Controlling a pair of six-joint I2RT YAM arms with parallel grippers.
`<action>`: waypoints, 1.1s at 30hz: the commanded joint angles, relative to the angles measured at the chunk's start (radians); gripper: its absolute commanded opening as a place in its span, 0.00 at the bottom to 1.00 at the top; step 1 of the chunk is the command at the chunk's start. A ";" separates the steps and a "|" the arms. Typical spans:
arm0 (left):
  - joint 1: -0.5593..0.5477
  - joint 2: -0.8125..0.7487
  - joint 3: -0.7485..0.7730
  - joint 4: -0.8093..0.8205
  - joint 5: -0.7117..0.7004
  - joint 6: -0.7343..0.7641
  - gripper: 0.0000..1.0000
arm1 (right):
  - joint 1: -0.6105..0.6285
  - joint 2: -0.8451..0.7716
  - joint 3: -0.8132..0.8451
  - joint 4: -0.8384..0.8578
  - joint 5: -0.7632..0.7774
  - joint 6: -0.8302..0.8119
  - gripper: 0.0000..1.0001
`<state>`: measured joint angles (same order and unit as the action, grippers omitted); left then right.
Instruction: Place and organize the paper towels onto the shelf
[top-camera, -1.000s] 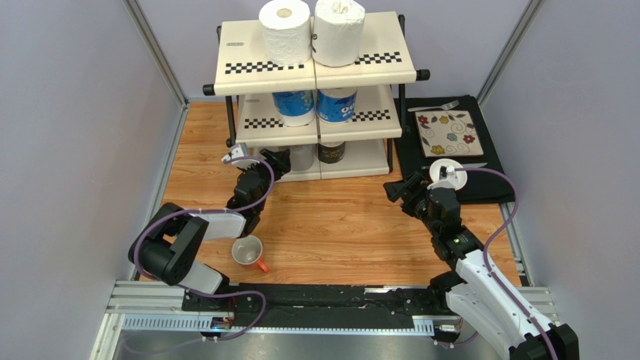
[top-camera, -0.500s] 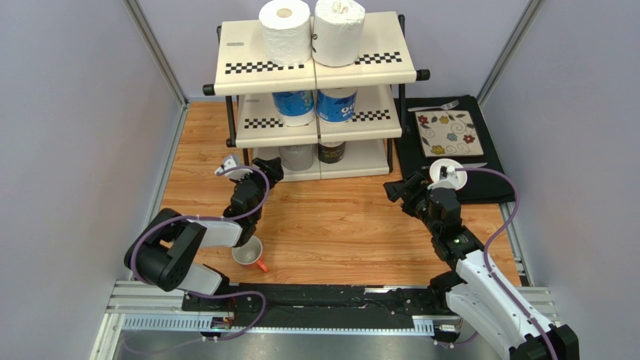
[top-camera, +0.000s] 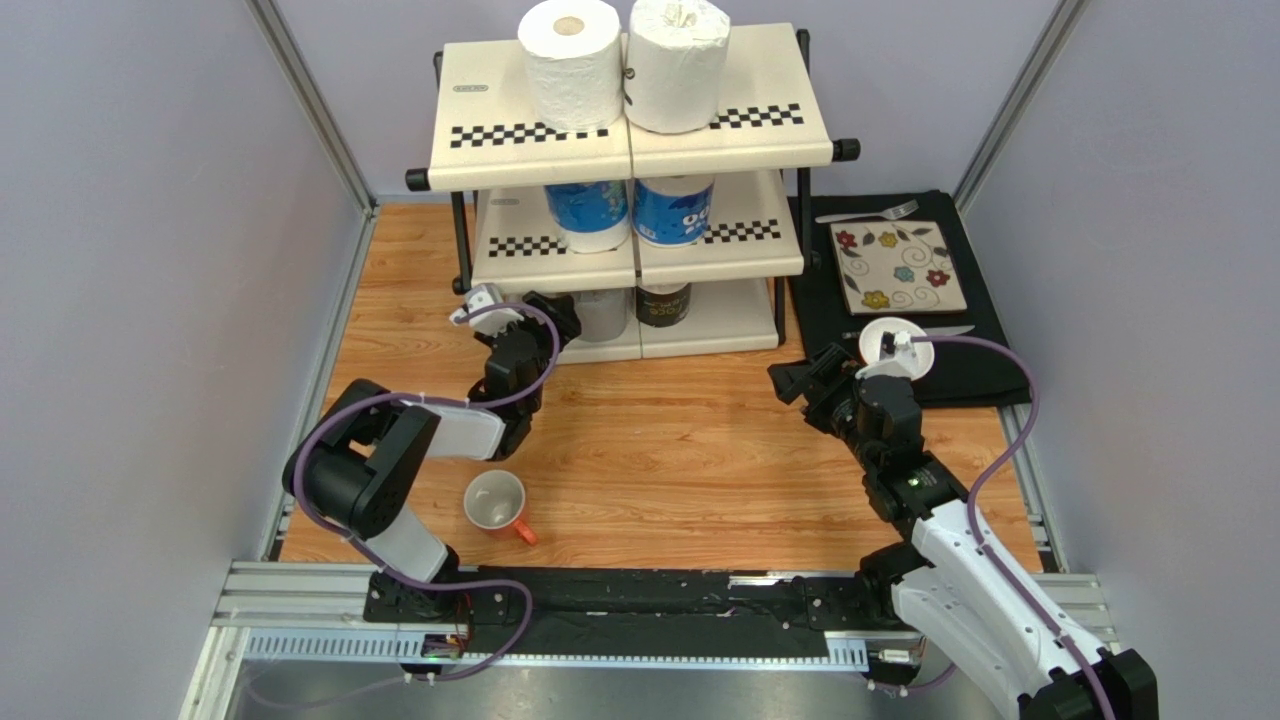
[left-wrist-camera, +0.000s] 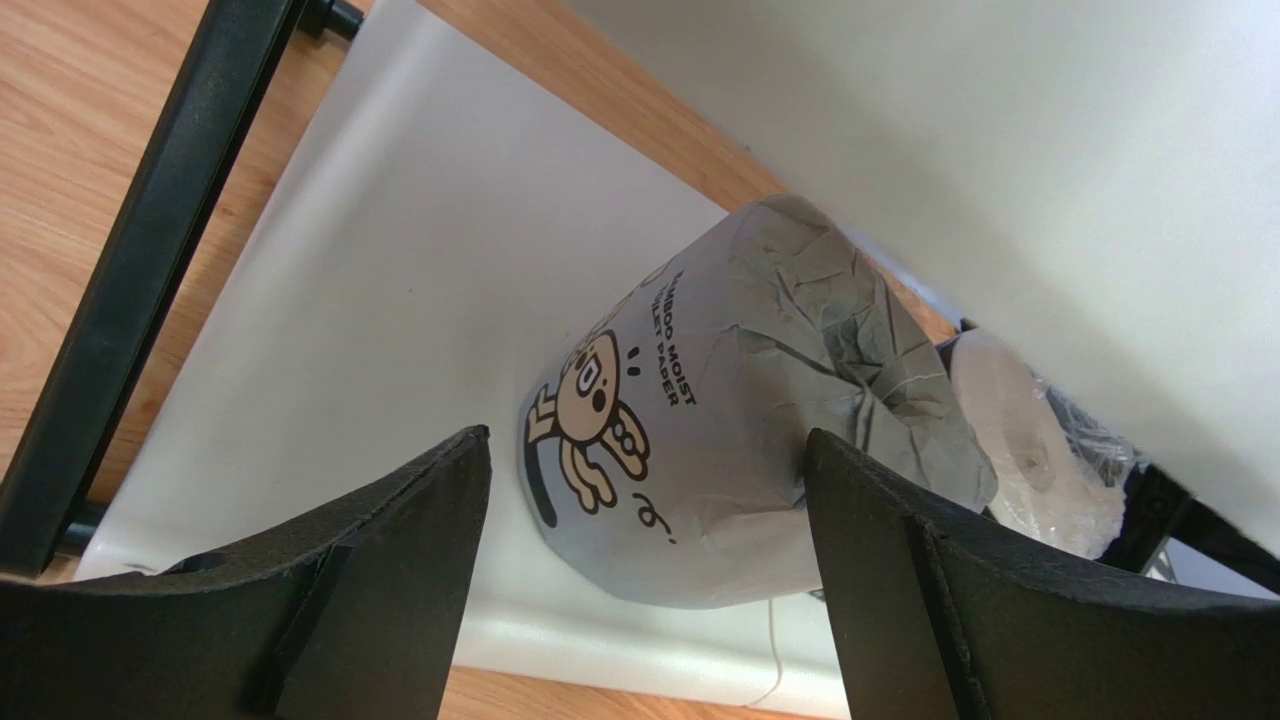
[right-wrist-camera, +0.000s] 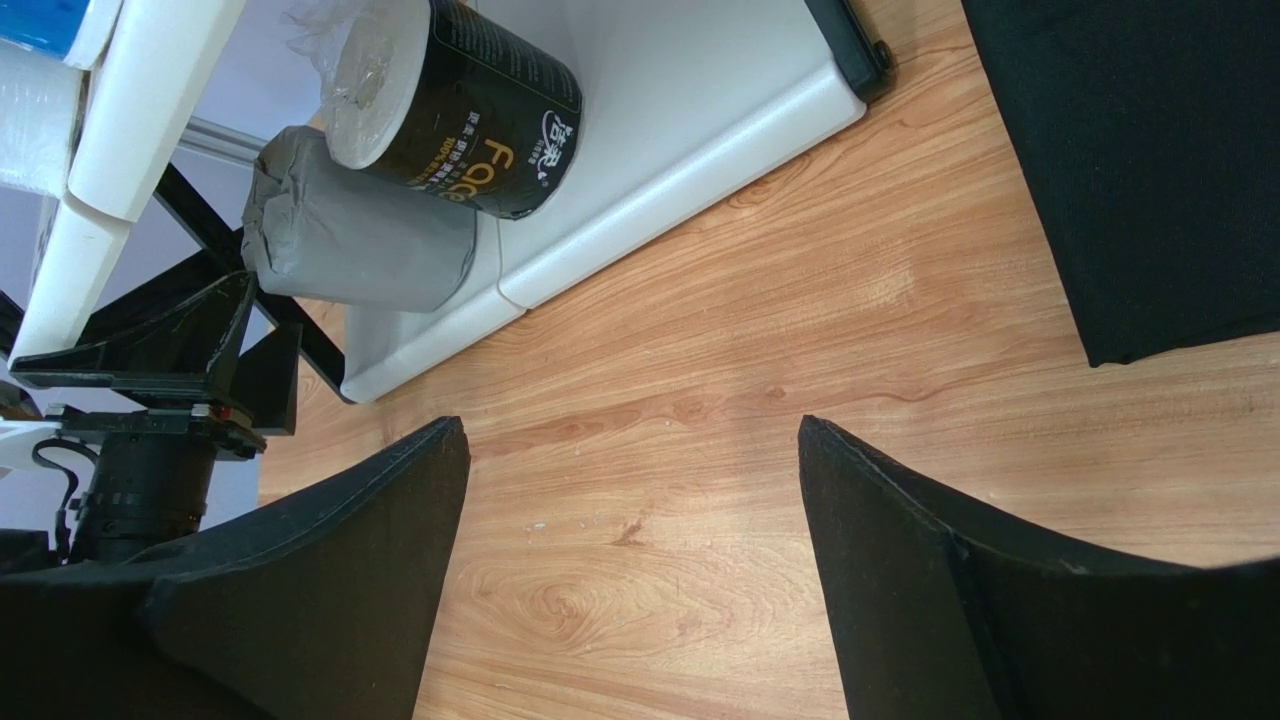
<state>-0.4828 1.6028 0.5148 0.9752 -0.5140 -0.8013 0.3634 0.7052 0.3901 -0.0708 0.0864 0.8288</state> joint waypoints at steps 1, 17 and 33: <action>-0.002 0.022 0.027 0.000 0.000 0.020 0.85 | -0.003 -0.007 0.023 0.003 0.019 -0.020 0.84; -0.002 0.082 0.074 0.010 0.091 0.017 0.85 | -0.003 -0.012 0.020 -0.006 0.021 -0.019 0.84; -0.002 -0.257 -0.140 -0.016 0.029 0.116 0.87 | -0.003 -0.015 0.013 -0.004 0.015 -0.010 0.84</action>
<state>-0.4828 1.4677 0.4320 0.9611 -0.4610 -0.7311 0.3634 0.7052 0.3901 -0.0715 0.0956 0.8219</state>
